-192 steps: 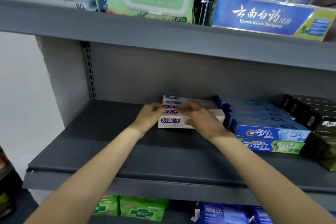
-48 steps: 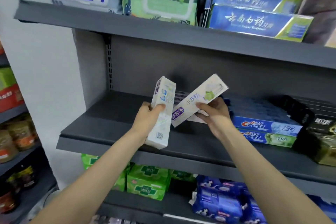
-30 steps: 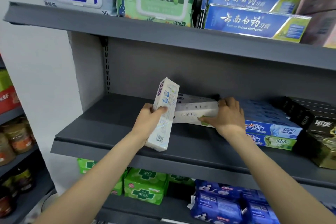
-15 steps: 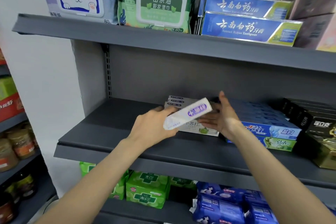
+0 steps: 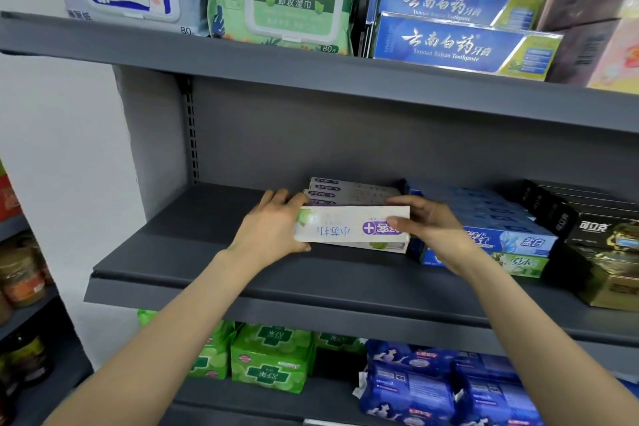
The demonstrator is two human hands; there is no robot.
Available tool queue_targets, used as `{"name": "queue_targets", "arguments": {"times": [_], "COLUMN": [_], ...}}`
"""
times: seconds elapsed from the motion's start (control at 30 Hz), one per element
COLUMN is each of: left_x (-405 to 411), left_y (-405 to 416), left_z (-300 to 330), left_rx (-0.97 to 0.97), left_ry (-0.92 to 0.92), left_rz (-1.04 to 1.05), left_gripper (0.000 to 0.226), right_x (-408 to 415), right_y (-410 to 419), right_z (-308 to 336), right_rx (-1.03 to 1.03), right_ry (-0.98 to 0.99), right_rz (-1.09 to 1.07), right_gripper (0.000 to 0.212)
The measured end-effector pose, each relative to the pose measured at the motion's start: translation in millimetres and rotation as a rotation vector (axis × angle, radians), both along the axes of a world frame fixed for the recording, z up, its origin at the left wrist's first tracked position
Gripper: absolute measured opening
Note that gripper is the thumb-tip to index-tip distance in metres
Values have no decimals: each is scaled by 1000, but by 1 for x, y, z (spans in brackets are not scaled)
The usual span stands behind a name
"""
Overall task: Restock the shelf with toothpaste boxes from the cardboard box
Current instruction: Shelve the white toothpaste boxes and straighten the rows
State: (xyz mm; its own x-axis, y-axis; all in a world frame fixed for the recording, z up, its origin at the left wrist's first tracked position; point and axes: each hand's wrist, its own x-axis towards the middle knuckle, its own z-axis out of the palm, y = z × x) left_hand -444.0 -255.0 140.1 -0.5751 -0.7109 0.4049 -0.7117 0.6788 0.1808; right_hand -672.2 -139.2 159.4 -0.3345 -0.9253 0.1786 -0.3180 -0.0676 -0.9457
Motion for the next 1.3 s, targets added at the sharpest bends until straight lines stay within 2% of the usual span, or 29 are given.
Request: {"name": "queue_targets", "arguments": {"times": [0.07, 0.17, 0.23, 0.3, 0.37, 0.43, 0.5, 0.57, 0.6, 0.63, 0.7, 0.77, 0.83, 0.9, 1.0, 1.13, 1.3], "left_x": [-2, -10, -19, -25, -23, -15, -9, -7, -6, -6, -5, -6, -6, -5, -4, -9, -11], "left_y": [0, 10, 17, 19, 16, 12, 8, -2, -5, -6, -4, -1, -1, -2, -4, -6, -5], "left_z": [-3, -5, -5, -6, -8, -7, -4, -5, -5, -4, -3, -2, -2, -3, -6, -8, -11], "left_rx": [38, 96, 122, 173, 285, 449, 628, 755, 792, 821, 910, 997, 1020, 1017, 946, 811, 672], "left_ry": [45, 180, 223, 190, 178, 313, 579, 811, 870, 918, 959, 967, 976, 961, 899, 794, 665], "left_rz": [-24, 8, 19, 2, -38, -88, -76, 38, 85, 95, 64, 24, 14, 21, -2, -44, -34], "left_gripper": [74, 70, 70, 72, 73, 68, 68, 85, 85, 75, 57, 53, 48, 36, 21, 21, 28], "right_x": [1, 9, 21, 30, 32, 31, 29, 32, 35, 39, 47, 54, 60, 63, 66, 69, 76], "right_y": [-1, -8, -13, -19, -24, -28, -32, -32, -32, -33, -36, -43, -50, -57, -61, -60, -58], "right_z": [-2, -2, -3, -5, -4, 2, 14, 28, 35, 41, 48, 49, 42, 27, 8, -4, -22], "right_rx": [-20, -194, -241, -220, -200, -211, -246, -297, -313, -317, -281, -149, 44, 153, 224, 186, 157], "right_ry": [-2, -282, -440, -499, -513, -518, -434, -323, -256, -166, 77, 409, 763, 953, 1042, 1136, 1131], "right_rz": [-24, -177, -195, -177, -188, -241, -305, -288, -244, -194, -100, -5, 101, 178, 146, 97, 24], "right_gripper": [34, 35, 42, 57, 62, 63, 57, 41, 39, 42, 55, 62, 62, 58, 54, 50, 51]}}
